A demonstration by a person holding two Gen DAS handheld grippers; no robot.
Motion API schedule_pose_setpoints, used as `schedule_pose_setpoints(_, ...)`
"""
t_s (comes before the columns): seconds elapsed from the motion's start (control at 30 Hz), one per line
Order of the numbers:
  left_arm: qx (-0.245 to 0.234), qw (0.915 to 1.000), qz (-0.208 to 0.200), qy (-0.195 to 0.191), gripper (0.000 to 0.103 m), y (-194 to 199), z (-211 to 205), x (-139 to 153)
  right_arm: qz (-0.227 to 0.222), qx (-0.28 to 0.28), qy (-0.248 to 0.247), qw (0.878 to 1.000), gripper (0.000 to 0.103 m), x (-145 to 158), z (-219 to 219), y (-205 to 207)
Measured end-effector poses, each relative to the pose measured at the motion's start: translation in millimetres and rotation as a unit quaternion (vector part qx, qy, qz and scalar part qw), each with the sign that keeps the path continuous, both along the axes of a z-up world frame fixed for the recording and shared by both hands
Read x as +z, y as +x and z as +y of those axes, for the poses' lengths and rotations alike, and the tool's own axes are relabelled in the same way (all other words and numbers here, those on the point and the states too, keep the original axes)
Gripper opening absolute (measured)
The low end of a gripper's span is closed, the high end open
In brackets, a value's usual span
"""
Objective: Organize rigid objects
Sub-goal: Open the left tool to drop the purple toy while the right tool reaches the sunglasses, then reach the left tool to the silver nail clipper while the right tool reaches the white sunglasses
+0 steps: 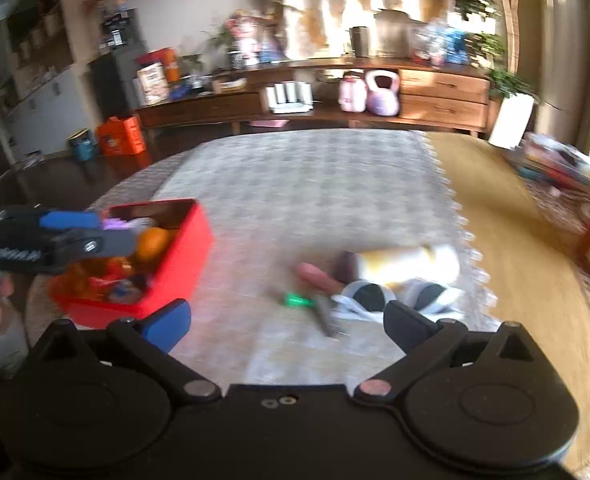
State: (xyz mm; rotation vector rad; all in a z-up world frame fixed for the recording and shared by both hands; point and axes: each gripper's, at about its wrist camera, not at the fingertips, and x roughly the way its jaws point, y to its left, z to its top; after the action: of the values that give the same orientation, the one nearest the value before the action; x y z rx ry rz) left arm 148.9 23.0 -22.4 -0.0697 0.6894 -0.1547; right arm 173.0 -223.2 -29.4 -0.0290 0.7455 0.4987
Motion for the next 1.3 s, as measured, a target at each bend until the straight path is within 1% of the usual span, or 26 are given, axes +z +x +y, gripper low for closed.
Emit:
schedule_pose_setpoints(0.23, -0.031, 0.9994, -0.004, 0.015, 0.084, 3, -44, -16, 0.006, -0.049, -0.01, 0.999, 0.103, -15, -44, 17)
schedule_pose_setpoints(0.37, -0.057, 0.9981, -0.001, 0.022, 0.084, 7, -70, -28, 0.018, -0.065, -0.021, 0.997, 0.103, -30, -57, 32)
schedule_pose_setpoints(0.47, -0.084, 0.9956, -0.002, 0.041, 0.084, 11, -91, -37, 0.03, -0.083, -0.022, 0.996, 0.101, -42, -63, 44)
schedule_pose_setpoints(0.57, -0.096, 0.9933, -0.003, 0.064, 0.084, 16, -108, -47, 0.043, -0.106, -0.015, 0.993, 0.096, -52, -66, 56)
schedule_pose_setpoints(0.77, -0.099, 0.9922, 0.007, 0.075, 0.084, 30, -127, -66, 0.075, -0.124, 0.003, 0.989, 0.086, -73, -62, 77)
schedule_pose_setpoints(0.83, -0.098, 0.9926, 0.012, 0.071, 0.084, 35, -129, -72, 0.087, -0.13, 0.008, 0.988, 0.079, -77, -59, 81)
schedule_pose_setpoints(0.97, -0.092, 0.9933, 0.016, 0.068, 0.084, 44, -131, -82, 0.105, -0.148, 0.022, 0.983, 0.07, -84, -56, 90)
schedule_pose_setpoints(1.07, -0.091, 0.9933, 0.015, 0.068, 0.084, 51, -133, -88, 0.119, -0.161, 0.031, 0.979, 0.059, -87, -56, 96)
schedule_pose_setpoints(1.1, -0.092, 0.9932, 0.015, 0.069, 0.084, 54, -134, -90, 0.121, -0.162, 0.031, 0.979, 0.053, -87, -56, 98)
schedule_pose_setpoints(1.13, -0.093, 0.993, 0.014, 0.072, 0.084, 56, -136, -92, 0.124, -0.163, 0.031, 0.978, 0.052, -88, -55, 100)
schedule_pose_setpoints(1.17, -0.095, 0.9923, 0.012, 0.078, 0.084, 59, -137, -94, 0.129, -0.163, 0.03, 0.978, 0.051, -89, -54, 101)
schedule_pose_setpoints(1.2, -0.099, 0.9915, 0.009, 0.084, 0.084, 62, -138, -96, 0.136, -0.163, 0.032, 0.977, 0.048, -91, -55, 103)
schedule_pose_setpoints(1.27, -0.119, 0.989, 0.009, 0.087, 0.084, 67, -140, -100, 0.138, -0.165, 0.035, 0.976, 0.047, -91, -54, 105)
schedule_pose_setpoints(1.3, -0.128, 0.9874, 0.009, 0.094, 0.084, 70, -141, -103, 0.137, -0.163, 0.035, 0.976, 0.045, -92, -53, 105)
